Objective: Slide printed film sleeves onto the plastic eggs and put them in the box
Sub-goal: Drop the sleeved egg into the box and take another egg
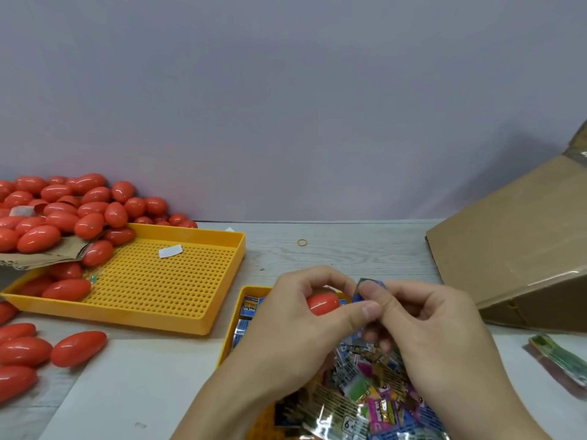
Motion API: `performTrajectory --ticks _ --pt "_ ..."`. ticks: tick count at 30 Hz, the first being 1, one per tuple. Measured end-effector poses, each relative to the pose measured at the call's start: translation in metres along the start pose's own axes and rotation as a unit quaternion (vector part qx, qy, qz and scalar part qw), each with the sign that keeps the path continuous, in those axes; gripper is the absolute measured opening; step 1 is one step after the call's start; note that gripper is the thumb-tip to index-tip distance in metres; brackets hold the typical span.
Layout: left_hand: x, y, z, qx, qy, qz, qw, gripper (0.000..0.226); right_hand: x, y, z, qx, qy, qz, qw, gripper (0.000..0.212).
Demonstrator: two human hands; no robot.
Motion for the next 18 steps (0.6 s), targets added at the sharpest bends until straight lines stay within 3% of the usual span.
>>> performTrajectory --ticks 5,14,18 --pt "0.001 0.011 -0.001 -0.017 -0.002 0.058 0.998 0.010 0.003 0.005 0.001 0.031 0.018 0.011 0.999 0.029" --pt "0.003 0.023 -0.002 -0.053 -0.018 0.120 0.991 0.020 0.004 0.008 0.006 0.022 0.022 0.020 0.999 0.033" --pt "0.003 0.016 -0.005 -0.055 -0.007 0.077 0.995 0.020 0.003 -0.001 0.007 0.043 0.012 -0.010 0.999 0.041"
Point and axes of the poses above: each hand's wrist, its own x-axis towards the middle knuckle, its own y-axis out of the back of the hand, z = x × y, the point moved 8 cm from there along x, towards the middle knuckle, and after that the axes turned 2 degrees about x, right-handed, at the moved point
